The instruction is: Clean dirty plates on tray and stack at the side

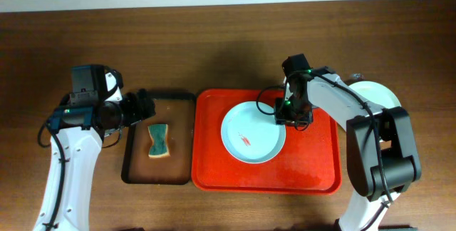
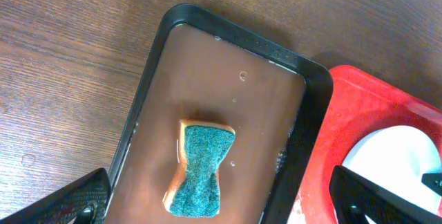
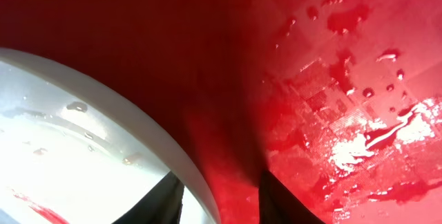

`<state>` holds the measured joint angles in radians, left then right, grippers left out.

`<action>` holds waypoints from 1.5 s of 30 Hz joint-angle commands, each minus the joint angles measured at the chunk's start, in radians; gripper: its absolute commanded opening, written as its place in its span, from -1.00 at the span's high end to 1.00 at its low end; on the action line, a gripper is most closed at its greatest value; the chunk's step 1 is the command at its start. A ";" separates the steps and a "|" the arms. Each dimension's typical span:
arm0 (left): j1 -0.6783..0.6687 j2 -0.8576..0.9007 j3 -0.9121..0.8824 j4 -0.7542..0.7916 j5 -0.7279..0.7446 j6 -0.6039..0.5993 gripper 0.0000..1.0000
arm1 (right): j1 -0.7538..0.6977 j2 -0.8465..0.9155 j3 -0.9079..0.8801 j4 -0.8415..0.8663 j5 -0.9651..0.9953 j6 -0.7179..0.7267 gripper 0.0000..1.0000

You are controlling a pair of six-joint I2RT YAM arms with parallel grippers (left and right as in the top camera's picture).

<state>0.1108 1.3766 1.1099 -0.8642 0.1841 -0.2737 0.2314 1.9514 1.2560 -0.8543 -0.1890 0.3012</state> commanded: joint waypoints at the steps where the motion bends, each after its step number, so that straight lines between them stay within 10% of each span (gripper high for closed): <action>1: 0.002 -0.003 0.013 0.002 0.011 -0.006 -0.98 | -0.003 0.018 0.003 0.006 0.039 -0.035 0.64; 2: 0.002 -0.003 0.013 0.002 0.011 -0.006 -0.98 | -0.003 0.018 0.003 0.006 0.040 -0.035 0.92; 21: 0.002 -0.003 0.013 0.002 0.011 -0.006 -0.98 | 0.024 -0.067 0.041 -0.073 0.122 0.071 0.61; 45: 0.002 -0.003 0.013 0.002 0.011 -0.006 -0.98 | 0.116 -0.087 -0.034 -0.119 0.118 0.187 0.92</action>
<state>0.1108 1.3766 1.1099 -0.8642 0.1844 -0.2737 0.3130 1.8988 1.2301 -0.9581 -0.0792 0.4591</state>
